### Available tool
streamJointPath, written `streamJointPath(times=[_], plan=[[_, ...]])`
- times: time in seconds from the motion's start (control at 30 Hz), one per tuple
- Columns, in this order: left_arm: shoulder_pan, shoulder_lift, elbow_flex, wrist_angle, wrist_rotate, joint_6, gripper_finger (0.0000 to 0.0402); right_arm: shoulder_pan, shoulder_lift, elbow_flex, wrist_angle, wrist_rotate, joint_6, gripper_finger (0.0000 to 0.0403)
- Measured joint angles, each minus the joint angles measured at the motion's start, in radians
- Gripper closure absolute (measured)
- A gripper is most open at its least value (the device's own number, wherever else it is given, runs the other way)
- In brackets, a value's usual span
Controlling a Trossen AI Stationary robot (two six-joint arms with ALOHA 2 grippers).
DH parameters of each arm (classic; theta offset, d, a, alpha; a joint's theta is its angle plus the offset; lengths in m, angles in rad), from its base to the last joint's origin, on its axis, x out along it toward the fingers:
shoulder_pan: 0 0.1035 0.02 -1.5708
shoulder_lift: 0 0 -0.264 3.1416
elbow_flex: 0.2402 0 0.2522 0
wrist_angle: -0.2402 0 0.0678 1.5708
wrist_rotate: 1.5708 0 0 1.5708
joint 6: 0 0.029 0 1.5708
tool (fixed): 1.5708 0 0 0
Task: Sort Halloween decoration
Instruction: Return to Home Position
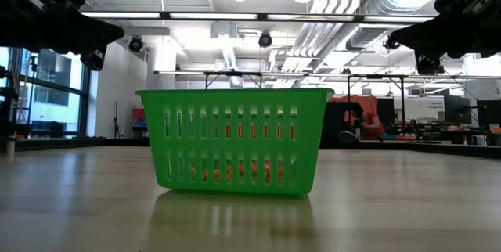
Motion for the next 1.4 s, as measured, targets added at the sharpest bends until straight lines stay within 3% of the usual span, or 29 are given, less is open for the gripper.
streamJointPath(times=[0.2, 1.4], plan=[[0.0, 0.045, 0.0, -0.003, 0.0, 0.112, 0.0401, 0.0, 0.0, 0.0, 0.0, 0.0, 0.0, 0.0402], [0.0, 0.052, 0.0, -0.002, -0.001, 0.114, 0.0401, 0.0, 0.0, 0.0, 0.0, 0.0, 0.0, 0.0402]])
